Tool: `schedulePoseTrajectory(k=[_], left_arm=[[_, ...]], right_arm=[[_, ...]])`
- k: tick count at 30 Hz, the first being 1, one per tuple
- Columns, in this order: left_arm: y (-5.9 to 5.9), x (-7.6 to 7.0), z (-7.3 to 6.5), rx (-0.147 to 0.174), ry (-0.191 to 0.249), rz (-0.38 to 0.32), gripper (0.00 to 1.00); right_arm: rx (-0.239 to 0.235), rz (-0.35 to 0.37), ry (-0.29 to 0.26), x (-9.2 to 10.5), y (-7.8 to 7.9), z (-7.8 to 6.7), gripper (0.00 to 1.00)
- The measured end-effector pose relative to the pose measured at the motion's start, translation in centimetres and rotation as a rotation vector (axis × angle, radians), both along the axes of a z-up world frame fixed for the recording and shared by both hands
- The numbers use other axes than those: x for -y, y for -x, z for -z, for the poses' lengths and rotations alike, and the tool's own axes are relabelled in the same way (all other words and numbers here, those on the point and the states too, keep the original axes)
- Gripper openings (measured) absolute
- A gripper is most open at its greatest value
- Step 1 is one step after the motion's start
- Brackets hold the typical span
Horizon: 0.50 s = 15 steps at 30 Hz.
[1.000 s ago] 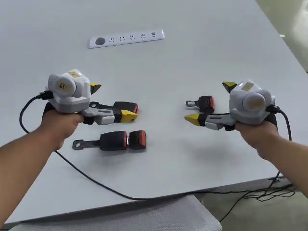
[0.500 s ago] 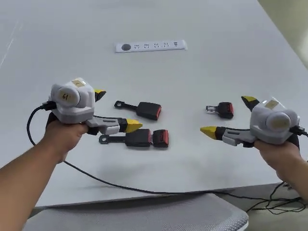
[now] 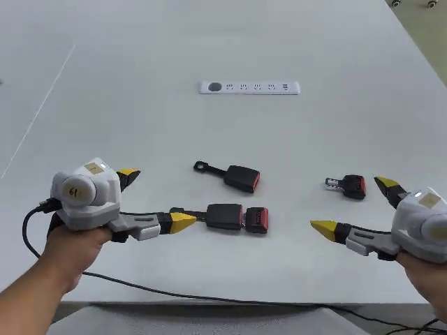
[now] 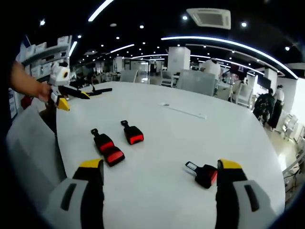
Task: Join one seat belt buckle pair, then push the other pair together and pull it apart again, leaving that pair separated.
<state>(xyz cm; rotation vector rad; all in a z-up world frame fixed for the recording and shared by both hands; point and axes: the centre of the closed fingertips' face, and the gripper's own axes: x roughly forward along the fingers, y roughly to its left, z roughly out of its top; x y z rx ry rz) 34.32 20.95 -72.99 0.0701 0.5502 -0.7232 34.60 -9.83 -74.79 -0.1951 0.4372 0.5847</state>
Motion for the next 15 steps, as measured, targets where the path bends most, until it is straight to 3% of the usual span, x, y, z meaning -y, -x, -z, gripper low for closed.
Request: schedulePoseTrajectory(k=[4, 7, 11, 15], left_arm=[[1.1, -0.7, -0.1, 0.001, 0.021, -0.033, 1.0], [2.0, -0.5, 0.7, -0.031, 0.013, -0.039, 1.0], [2.4, -0.1, 0.5, -0.028, 0.029, -0.049, 1.0], [2.9, 0.4, 0.8, -0.039, 0.015, -0.038, 1.0]], right_arm=[[-0.007, 0.001, -0.005, 0.2, 0.9, 0.3, 1.0], [-0.013, 0.007, -0.002, 0.8, 1.3, 0.6, 1.0], [-0.021, 0.008, -0.004, 1.1, 2.1, 0.9, 1.0], [-0.023, 0.015, -0.008, 1.5, 2.1, 1.2, 1.0]])
